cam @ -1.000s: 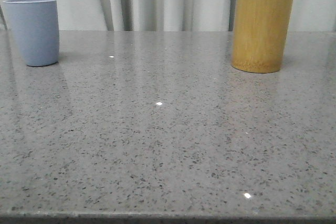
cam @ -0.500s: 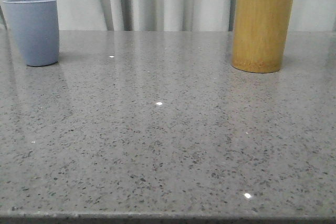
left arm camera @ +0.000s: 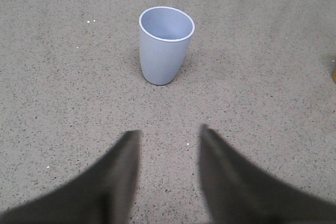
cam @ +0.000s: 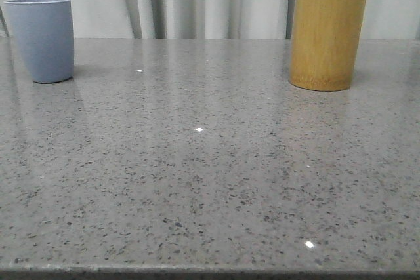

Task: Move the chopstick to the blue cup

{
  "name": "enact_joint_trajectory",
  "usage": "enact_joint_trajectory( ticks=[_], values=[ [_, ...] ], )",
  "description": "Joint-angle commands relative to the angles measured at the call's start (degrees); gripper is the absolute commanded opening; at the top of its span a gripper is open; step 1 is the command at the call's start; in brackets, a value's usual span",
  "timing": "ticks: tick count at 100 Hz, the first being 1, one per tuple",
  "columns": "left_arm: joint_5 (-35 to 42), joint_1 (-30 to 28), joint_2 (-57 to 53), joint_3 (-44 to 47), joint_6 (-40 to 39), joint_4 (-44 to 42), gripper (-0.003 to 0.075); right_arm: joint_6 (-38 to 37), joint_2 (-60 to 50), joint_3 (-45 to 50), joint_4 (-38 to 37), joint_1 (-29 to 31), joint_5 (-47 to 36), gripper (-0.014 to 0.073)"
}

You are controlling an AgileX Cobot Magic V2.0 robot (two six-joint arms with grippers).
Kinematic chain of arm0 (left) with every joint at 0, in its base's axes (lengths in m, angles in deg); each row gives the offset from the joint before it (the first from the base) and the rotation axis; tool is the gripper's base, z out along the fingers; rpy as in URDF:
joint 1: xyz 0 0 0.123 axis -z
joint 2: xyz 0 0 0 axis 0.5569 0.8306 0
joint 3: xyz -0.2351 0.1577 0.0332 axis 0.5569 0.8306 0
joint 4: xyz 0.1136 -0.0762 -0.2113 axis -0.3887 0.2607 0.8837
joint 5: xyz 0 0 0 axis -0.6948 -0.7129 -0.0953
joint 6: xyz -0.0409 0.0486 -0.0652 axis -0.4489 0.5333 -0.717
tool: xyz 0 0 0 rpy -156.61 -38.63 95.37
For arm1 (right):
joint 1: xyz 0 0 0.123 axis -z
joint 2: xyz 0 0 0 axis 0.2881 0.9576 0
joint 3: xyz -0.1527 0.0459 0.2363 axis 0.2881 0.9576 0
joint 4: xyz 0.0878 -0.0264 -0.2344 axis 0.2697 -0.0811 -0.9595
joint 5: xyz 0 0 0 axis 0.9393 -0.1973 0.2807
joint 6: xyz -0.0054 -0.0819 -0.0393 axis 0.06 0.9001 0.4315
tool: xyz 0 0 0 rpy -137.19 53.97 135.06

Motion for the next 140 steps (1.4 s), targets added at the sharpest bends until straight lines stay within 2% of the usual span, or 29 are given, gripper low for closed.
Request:
enact_joint_trajectory(
  ticks=[1, 7, 11, 25, 38, 85, 102, 125, 140],
  values=[
    [3.69, -0.07, 0.38, -1.93, -0.08, 0.80, 0.0617, 0.30, 0.80, -1.81, -0.46, 0.34, -5.94, 0.0533],
    [4.42, -0.07, 0.38, -1.93, -0.08, 0.80, 0.0701, 0.30, 0.80, -1.81, -0.46, 0.34, -6.85, 0.0604],
    [5.45, -0.07, 0.38, -1.93, -0.37, 0.80, 0.0711, 0.30, 0.80, -1.81, -0.46, 0.34, -7.46, 0.0630],
    [9.28, -0.07, 0.55, -1.93, 0.31, 1.42, 0.0674, 0.30, 0.80, -1.81, -0.46, 0.34, -7.59, 0.0634],
    [10.07, -0.07, 5.25, -4.41, 1.42, 1.42, 0.0637, 0.30, 0.80, -1.81, -0.46, 0.34, -7.86, 0.0634],
    [9.68, -0.07, 39.39, -25.77, 2.45, -2.62, 0.0637, 0.30, 0.80, -1.81, -0.46, 0.34, -7.39, 0.0634],
    [9.55, -0.07, 48.09, -31.80, 2.26, -2.62, 0.0637, 0.30, 0.80, -1.81, -0.46, 0.34, -7.39, 0.0634],
    [9.33, -0.07, 54.44, -34.13, 2.26, -2.62, 0.0637, 0.30, 0.80, -1.81, -0.46, 0.34, -7.39, 0.0634],
    [10.76, -0.07, 57.35, -34.13, 2.26, -2.62, 0.0608, 0.30, 0.80, -1.81, -0.46, 0.34, -7.39, 0.0634]
  ],
)
